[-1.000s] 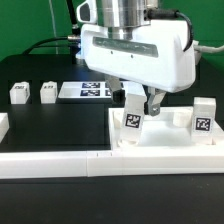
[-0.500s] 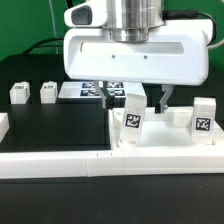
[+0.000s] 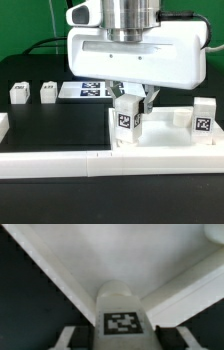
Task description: Assemble square table
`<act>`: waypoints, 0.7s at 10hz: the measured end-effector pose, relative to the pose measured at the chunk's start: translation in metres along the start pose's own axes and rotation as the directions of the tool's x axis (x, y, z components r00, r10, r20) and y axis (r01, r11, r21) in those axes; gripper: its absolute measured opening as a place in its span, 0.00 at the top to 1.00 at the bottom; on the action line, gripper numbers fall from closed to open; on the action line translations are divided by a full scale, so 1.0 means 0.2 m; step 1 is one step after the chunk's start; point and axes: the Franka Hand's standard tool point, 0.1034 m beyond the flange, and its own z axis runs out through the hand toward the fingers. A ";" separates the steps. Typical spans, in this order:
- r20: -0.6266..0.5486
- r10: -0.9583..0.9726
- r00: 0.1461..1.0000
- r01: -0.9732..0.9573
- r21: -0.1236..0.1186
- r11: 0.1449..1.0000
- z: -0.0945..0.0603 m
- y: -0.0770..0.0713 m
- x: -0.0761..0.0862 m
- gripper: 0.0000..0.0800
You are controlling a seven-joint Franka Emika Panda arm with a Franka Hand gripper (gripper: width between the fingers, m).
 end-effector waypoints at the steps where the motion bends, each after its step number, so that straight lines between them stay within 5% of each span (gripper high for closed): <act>1: 0.000 0.077 0.997 -0.077 0.001 0.997 0.00 0.00 0.00 0.64; 5: 0.032 0.476 0.879 -0.477 0.009 0.879 0.00 0.00 0.03 0.64; 7: 0.096 0.751 0.653 -0.756 0.024 0.654 0.00 0.00 0.04 0.64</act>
Offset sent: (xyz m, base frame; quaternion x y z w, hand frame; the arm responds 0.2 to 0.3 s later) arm 0.0108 -0.0166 0.0014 -0.0247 -0.0143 0.2949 0.9551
